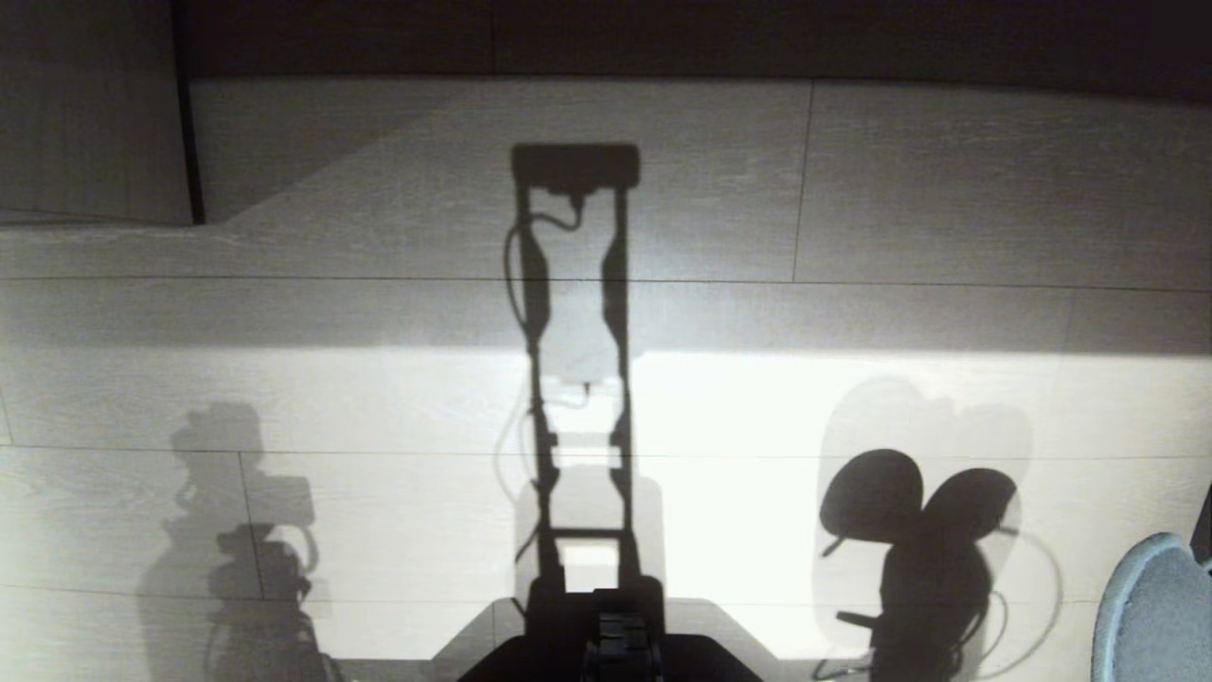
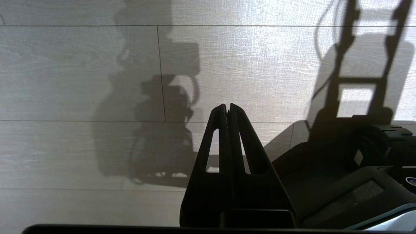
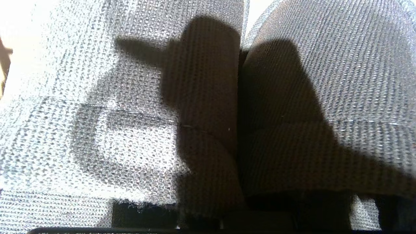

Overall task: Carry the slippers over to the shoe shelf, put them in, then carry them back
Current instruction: Place the slippers into the shoe cabinet

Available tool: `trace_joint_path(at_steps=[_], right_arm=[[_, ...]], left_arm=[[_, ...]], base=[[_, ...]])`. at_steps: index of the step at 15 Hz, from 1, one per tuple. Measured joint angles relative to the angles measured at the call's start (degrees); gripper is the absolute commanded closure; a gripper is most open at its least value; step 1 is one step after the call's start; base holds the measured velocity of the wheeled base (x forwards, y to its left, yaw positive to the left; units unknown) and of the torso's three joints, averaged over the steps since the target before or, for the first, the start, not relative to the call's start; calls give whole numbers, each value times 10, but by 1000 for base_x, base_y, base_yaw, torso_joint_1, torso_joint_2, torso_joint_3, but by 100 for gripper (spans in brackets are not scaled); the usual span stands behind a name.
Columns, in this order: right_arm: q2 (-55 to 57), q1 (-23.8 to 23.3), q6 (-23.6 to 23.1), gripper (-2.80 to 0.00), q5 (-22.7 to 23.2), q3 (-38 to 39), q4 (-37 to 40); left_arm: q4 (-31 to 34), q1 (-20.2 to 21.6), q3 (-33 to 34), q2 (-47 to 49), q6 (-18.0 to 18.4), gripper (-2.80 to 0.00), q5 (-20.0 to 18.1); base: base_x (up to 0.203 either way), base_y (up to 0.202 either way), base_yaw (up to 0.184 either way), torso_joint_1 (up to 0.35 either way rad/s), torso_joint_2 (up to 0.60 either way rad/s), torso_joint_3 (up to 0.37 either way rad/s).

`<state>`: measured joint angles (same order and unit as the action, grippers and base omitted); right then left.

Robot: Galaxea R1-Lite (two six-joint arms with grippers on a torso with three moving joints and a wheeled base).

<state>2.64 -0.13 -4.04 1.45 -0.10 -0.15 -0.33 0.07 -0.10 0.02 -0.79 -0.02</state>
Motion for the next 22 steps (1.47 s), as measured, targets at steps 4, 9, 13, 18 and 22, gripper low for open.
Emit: trace_joint_path(at_steps=[4,9,13,18,22], right_arm=[[-23,1,8,0,-2,1,3],[-28,0,8,0,-2,1,4],[-28,0,8,0,-2,1,5],[-28,0,8,0,-2,1,5],[-28,0,8,0,-2,1,5]], left_arm=[[0,0,0,0,1,0,0],[0,0,0,0,0,0,0],[0,0,0,0,0,0,0],[0,0,0,0,0,0,0],[0,0,0,0,0,0,0]], base=[[0,0,0,0,0,0],[0,0,0,0,0,0],[0,0,0,0,0,0],[0,0,0,0,0,0],[0,0,0,0,0,0]])
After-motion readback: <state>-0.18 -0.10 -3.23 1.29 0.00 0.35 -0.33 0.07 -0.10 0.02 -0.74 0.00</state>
